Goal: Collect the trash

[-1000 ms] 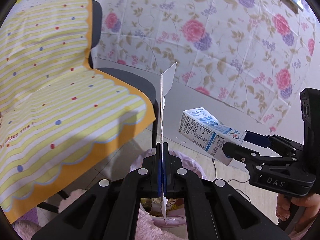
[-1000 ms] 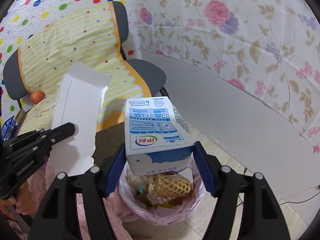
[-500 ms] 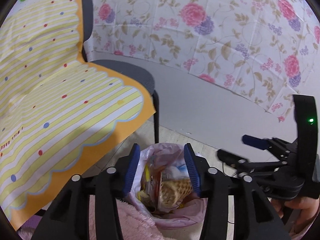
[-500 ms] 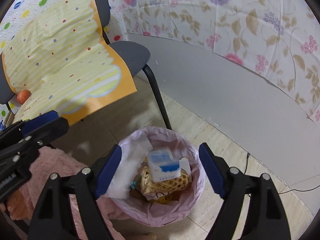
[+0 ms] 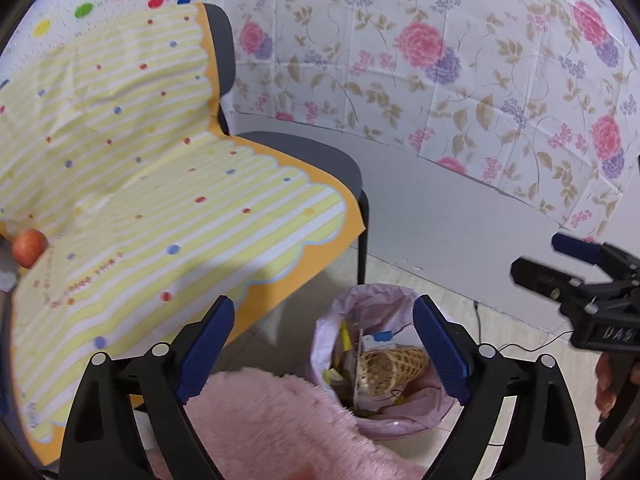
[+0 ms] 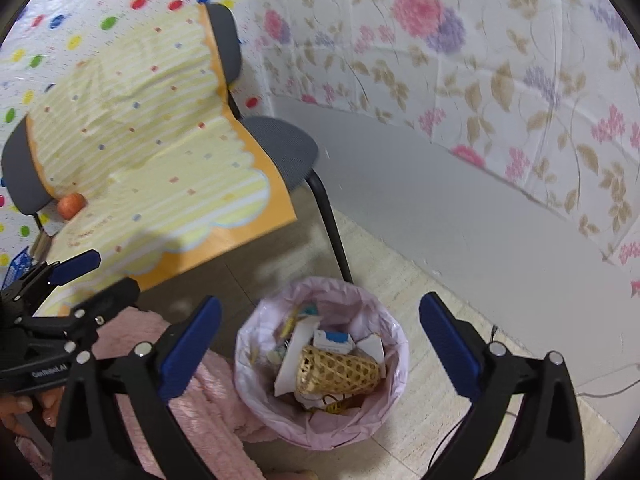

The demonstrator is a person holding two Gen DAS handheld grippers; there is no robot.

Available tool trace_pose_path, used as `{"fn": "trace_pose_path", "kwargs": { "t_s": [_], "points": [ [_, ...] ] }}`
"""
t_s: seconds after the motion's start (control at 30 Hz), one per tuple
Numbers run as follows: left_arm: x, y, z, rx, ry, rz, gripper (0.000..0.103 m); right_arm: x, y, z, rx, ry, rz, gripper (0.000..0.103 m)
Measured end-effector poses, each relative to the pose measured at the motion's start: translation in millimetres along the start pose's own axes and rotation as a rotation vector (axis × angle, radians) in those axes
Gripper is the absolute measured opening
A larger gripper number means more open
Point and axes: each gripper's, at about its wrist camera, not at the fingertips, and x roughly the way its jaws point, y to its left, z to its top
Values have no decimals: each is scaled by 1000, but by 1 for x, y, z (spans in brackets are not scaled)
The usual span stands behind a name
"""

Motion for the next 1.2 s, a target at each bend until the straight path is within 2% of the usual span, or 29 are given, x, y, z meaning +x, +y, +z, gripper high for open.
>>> {"fn": "trace_pose_path", "kwargs": {
  "t_s": [0.17, 0.3, 0.47, 0.77, 1.0, 1.2],
  "points": [
    [-18, 16, 4, -45, 20, 43, 93, -25, 7, 15, 4, -58, 22, 97],
    [-35, 30, 4, -76, 13, 97, 94, -34, 19, 24, -14, -57, 80, 97],
    [-57, 48, 4, -97, 13, 149, 94, -41, 49, 36, -72, -88, 116, 97],
    [-93, 95, -2, -199, 27, 297, 94, -58, 96, 65, -147, -143, 137, 97],
    [-117, 138, -16, -280, 19, 431, 94, -47, 131, 75, -200, -132, 179, 97],
    [-132, 168, -28, -351, 28, 503, 94, -33, 171, 79, -270, -114, 244, 97]
  ]
}}
